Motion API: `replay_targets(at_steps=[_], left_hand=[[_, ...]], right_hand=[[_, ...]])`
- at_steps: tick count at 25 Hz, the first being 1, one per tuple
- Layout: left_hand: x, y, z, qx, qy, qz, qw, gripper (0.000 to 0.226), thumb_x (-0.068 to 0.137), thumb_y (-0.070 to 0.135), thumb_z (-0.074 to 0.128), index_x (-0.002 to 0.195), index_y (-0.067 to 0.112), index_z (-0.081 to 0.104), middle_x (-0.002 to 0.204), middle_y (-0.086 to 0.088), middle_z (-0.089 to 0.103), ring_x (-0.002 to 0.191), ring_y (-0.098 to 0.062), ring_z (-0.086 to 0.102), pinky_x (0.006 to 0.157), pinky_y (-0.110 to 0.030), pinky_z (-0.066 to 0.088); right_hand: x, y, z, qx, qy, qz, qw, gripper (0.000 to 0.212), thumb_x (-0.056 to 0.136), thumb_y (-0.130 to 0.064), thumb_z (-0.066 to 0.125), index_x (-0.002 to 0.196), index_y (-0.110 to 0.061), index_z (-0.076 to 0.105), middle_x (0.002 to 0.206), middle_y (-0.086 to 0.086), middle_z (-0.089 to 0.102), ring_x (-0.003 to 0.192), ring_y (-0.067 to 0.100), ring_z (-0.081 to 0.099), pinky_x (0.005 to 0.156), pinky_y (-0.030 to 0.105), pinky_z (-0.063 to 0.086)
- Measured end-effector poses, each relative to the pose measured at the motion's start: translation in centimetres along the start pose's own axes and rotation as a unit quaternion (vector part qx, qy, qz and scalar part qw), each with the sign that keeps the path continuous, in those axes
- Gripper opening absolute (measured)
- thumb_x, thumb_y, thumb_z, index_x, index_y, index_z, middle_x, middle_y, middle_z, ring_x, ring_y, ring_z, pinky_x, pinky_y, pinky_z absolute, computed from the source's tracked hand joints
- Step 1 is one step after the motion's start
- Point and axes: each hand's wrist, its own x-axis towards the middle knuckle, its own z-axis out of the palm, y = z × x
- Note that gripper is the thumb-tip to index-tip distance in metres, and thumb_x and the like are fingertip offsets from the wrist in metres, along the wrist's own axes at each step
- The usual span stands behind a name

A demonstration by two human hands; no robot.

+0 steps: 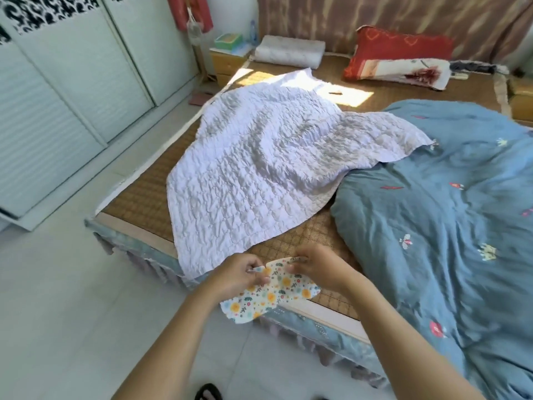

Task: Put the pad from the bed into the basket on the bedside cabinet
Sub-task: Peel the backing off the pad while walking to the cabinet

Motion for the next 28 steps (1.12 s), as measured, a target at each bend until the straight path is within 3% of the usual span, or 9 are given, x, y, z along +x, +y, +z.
replay_targets(at_steps=[2, 5, 6, 8, 12, 15, 18, 22, 28], left_hand=[[-2.0, -4.0, -4.6, -0.034, 0.024, -0.007, 0.999, 0.019, 0.074, 0.036, 0.076, 0.066, 0.031, 0.061, 0.071, 0.011, 0.062, 0.067, -0.011, 0.058, 0.059, -0.026, 0.043], [-5.1, -10.1, -10.9, -0.083, 0.052, -0.013, 0.995, 0.018, 0.074, 0.033, 0.077, 0.087, 0.032, 0.065, 0.096, 0.005, 0.065, 0.088, -0.012, 0.063, 0.081, -0.036, 0.054], [-6.3, -12.6, -13.3, -0.098, 0.065, -0.022, 0.993, 0.038, 0.072, 0.034, 0.079, 0.106, 0.031, 0.061, 0.108, 0.005, 0.061, 0.099, -0.014, 0.061, 0.088, -0.037, 0.053], [-8.5, -17.5, -18.0, -0.147, 0.099, -0.052, 0.983, 0.064, 0.068, 0.037, 0.081, 0.121, 0.036, 0.045, 0.11, 0.012, 0.054, 0.098, -0.009, 0.058, 0.078, -0.026, 0.052], [-10.7, -24.6, -25.8, -0.188, 0.167, -0.073, 0.965, 0.028, 0.075, 0.028, 0.077, 0.097, 0.025, 0.061, 0.099, 0.007, 0.069, 0.073, 0.006, 0.062, 0.055, -0.012, 0.047], [-11.2, -27.9, -30.0, -0.235, 0.23, -0.077, 0.941, 0.021, 0.079, 0.022, 0.073, 0.098, 0.017, 0.065, 0.1, -0.003, 0.072, 0.08, -0.009, 0.068, 0.061, -0.02, 0.052], [-10.8, -31.0, -34.6, -0.305, 0.298, -0.078, 0.901, 0.015, 0.083, 0.016, 0.067, 0.097, 0.01, 0.068, 0.084, -0.002, 0.07, 0.076, -0.018, 0.069, 0.068, -0.036, 0.058], [-8.6, -34.6, -41.7, -0.392, 0.316, -0.088, 0.86, 0.014, 0.091, 0.017, 0.056, 0.09, 0.008, 0.066, 0.09, -0.019, 0.068, 0.083, -0.032, 0.069, 0.079, -0.049, 0.06], [-4.4, -41.0, -56.8, -0.506, 0.297, -0.096, 0.804, 0.03, 0.098, 0.019, 0.04, 0.091, 0.007, 0.066, 0.075, -0.011, 0.066, 0.066, -0.022, 0.067, 0.069, -0.04, 0.06]], right_hand=[[2.4, -5.2, 3.1, 0.013, -0.021, -0.016, 1.0, 0.009, 0.084, -0.035, 0.065, 0.079, -0.028, 0.064, 0.081, -0.011, 0.065, 0.074, 0.011, 0.062, 0.07, 0.03, 0.053], [6.0, -12.7, 7.8, 0.036, -0.028, -0.025, 0.999, 0.011, 0.085, -0.029, 0.066, 0.088, -0.019, 0.063, 0.092, -0.001, 0.067, 0.083, 0.018, 0.062, 0.075, 0.032, 0.051], [7.4, -15.5, 9.5, 0.027, -0.031, -0.039, 0.998, 0.009, 0.086, -0.027, 0.066, 0.087, -0.019, 0.062, 0.093, 0.0, 0.066, 0.084, 0.02, 0.06, 0.073, 0.032, 0.05], [10.2, -21.3, 12.8, -0.002, -0.034, -0.068, 0.997, 0.012, 0.087, -0.026, 0.064, 0.094, -0.016, 0.062, 0.1, 0.004, 0.065, 0.089, 0.022, 0.059, 0.077, 0.034, 0.049], [15.1, -30.6, 17.9, -0.028, -0.028, -0.09, 0.995, 0.026, 0.087, -0.027, 0.062, 0.109, -0.012, 0.062, 0.102, 0.003, 0.061, 0.087, 0.021, 0.056, 0.067, 0.026, 0.046], [18.2, -35.8, 21.3, -0.041, -0.03, -0.106, 0.993, 0.019, 0.088, -0.026, 0.061, 0.101, -0.012, 0.063, 0.085, -0.002, 0.057, 0.067, 0.012, 0.053, 0.051, 0.018, 0.037], [22.1, -41.1, 25.0, -0.071, -0.052, -0.163, 0.983, 0.008, 0.088, -0.026, 0.062, 0.093, -0.02, 0.059, 0.072, -0.009, 0.053, 0.058, 0.003, 0.045, 0.05, 0.017, 0.034], [28.0, -47.7, 29.9, -0.109, -0.071, -0.205, 0.97, 0.033, 0.088, -0.025, 0.06, 0.12, -0.017, 0.059, 0.104, 0.007, 0.067, 0.08, 0.015, 0.058, 0.068, 0.022, 0.043], [40.7, -59.6, 35.1, -0.196, 0.006, -0.256, 0.946, 0.026, 0.094, -0.026, 0.047, 0.098, -0.009, 0.065, 0.104, 0.011, 0.061, 0.092, 0.026, 0.057, 0.07, 0.034, 0.044]])
